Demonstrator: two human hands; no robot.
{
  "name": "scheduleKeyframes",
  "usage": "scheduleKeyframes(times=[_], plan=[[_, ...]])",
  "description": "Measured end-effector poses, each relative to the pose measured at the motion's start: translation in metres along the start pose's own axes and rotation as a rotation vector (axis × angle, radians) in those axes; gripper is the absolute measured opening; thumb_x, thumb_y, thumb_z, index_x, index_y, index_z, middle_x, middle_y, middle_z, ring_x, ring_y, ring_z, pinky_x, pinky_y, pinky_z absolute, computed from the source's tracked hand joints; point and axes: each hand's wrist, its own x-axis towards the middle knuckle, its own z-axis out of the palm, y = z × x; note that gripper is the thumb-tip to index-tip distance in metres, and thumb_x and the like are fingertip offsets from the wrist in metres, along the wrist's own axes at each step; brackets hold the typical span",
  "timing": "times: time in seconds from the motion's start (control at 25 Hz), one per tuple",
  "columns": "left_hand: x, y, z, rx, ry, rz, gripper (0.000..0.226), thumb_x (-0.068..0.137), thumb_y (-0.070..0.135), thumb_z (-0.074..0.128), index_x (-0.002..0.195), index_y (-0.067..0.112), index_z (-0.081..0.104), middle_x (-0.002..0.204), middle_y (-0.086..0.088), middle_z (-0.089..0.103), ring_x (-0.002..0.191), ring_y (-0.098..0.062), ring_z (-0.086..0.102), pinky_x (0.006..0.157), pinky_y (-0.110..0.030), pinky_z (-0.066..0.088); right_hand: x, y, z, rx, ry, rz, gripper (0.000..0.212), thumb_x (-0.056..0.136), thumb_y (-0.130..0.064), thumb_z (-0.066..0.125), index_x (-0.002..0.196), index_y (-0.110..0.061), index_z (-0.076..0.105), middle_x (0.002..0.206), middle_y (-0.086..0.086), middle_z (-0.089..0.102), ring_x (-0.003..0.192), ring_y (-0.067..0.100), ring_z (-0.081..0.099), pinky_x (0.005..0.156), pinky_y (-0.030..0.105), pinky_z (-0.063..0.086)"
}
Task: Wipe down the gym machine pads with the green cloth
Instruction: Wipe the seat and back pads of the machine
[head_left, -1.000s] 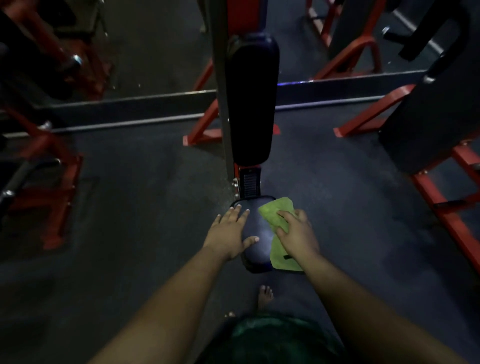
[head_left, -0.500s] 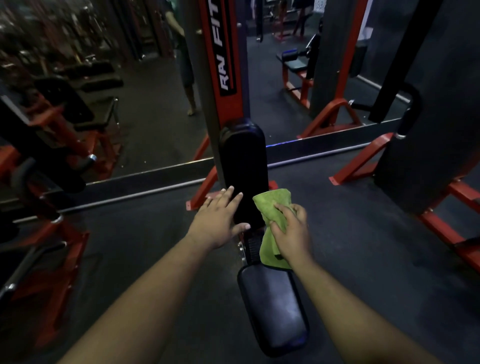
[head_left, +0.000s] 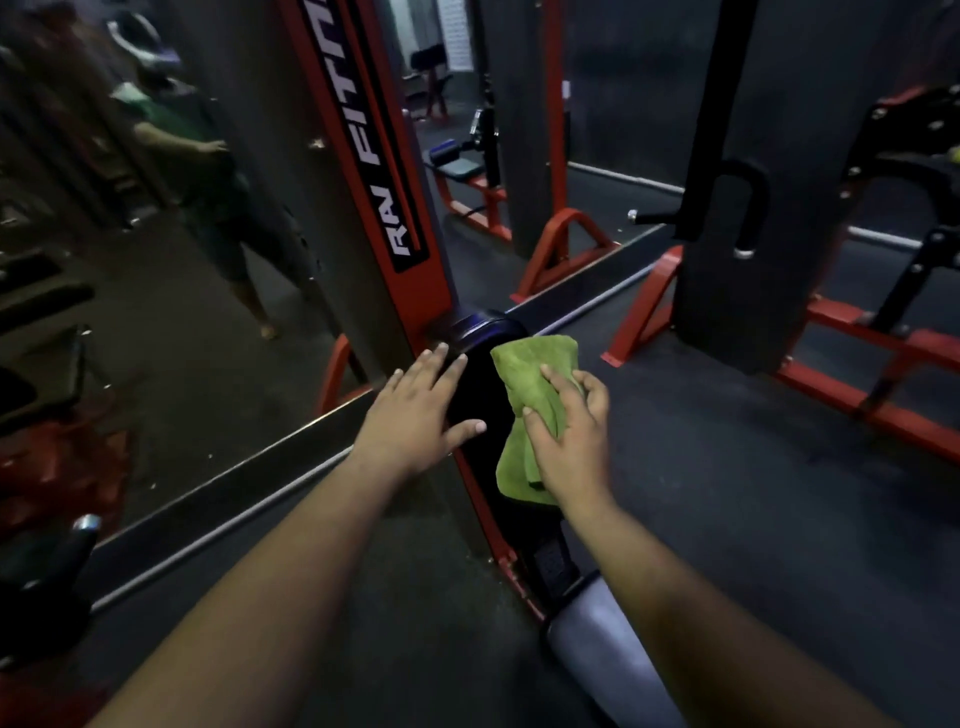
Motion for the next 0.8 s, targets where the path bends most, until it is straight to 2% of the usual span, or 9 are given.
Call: scheduleKeyframes(times=[0.12, 0.24, 0.36, 0.44, 0.56, 0.68, 0.8], plan=[[0.030, -0.036, -0.007, 0.004, 0.012, 0.129, 0.089, 0.091, 0.071, 0.042, 0.162, 0.025, 0.013, 0.171, -0.003, 0.006, 0.157, -0.020, 0.008, 0.125, -0.049, 0.019, 0.009, -0.017, 0.038, -0.064, 0.089, 0.028, 0.060, 0.090, -0.025, 0.072, 0.145, -0.035, 0.051, 0.151, 0.000, 0.032, 0.138, 0.019, 0.036, 0.107, 0.025, 0.030], [0.067, -0.056, -0.009, -0.003, 0.009, 0.260, 0.089, 0.093, 0.066, 0.049, 0.162, 0.021, 0.014, 0.170, -0.004, 0.007, 0.157, -0.021, 0.007, 0.126, -0.047, 0.016, 0.025, -0.018, 0.078, -0.056, 0.089, 0.129, 0.071, 0.094, -0.039, 0.065, 0.156, -0.040, 0.029, 0.162, 0.002, 0.018, 0.147, 0.025, 0.024, 0.112, 0.032, 0.025], [0.095, -0.073, 0.003, 0.029, -0.034, 0.393, 0.093, 0.091, 0.071, 0.038, 0.162, 0.020, 0.008, 0.171, -0.002, 0.004, 0.157, -0.017, 0.003, 0.127, -0.047, 0.013, 0.040, -0.005, 0.120, -0.056, 0.056, 0.186, 0.074, 0.095, -0.066, 0.029, 0.156, -0.048, -0.010, 0.169, -0.004, -0.013, 0.155, 0.019, -0.005, 0.124, 0.049, 0.006], [0.107, -0.083, 0.014, 0.004, -0.049, 0.473, 0.095, 0.089, 0.074, 0.031, 0.162, 0.022, 0.003, 0.170, 0.001, 0.001, 0.156, -0.013, 0.000, 0.127, -0.043, 0.007, 0.049, 0.008, 0.139, -0.124, 0.131, 0.213, 0.072, 0.094, -0.071, 0.015, 0.152, -0.049, -0.019, 0.168, -0.006, -0.020, 0.155, 0.018, -0.012, 0.124, 0.055, 0.000], [0.121, -0.090, 0.020, -0.009, -0.013, 0.616, 0.097, 0.088, 0.072, 0.036, 0.162, 0.017, 0.006, 0.170, -0.002, 0.004, 0.157, -0.013, 0.002, 0.127, -0.041, 0.006, 0.064, 0.020, 0.144, -0.124, 0.248, 0.259, 0.070, 0.094, -0.072, 0.016, 0.155, -0.051, -0.010, 0.170, -0.004, -0.005, 0.155, 0.019, 0.001, 0.122, 0.050, 0.007], [0.136, -0.086, 0.021, -0.041, 0.004, 0.709, 0.100, 0.086, 0.068, 0.043, 0.162, 0.011, 0.012, 0.170, -0.007, 0.010, 0.157, -0.016, 0.006, 0.128, -0.043, 0.011, 0.082, 0.023, 0.138, -0.032, 0.345, 0.328, 0.072, 0.092, -0.070, 0.022, 0.158, -0.044, 0.010, 0.167, -0.002, 0.016, 0.145, 0.006, 0.016, 0.119, 0.042, 0.018], [0.144, -0.085, 0.027, -0.061, 0.055, 0.812, 0.097, 0.088, 0.065, 0.047, 0.161, 0.010, 0.016, 0.169, -0.009, 0.013, 0.157, -0.020, 0.011, 0.127, -0.043, 0.014, 0.067, 0.024, 0.152, 0.002, 0.447, 0.316, 0.059, 0.095, -0.065, 0.026, 0.153, -0.057, 0.012, 0.167, -0.003, 0.020, 0.150, 0.013, 0.019, 0.121, 0.047, 0.020]])
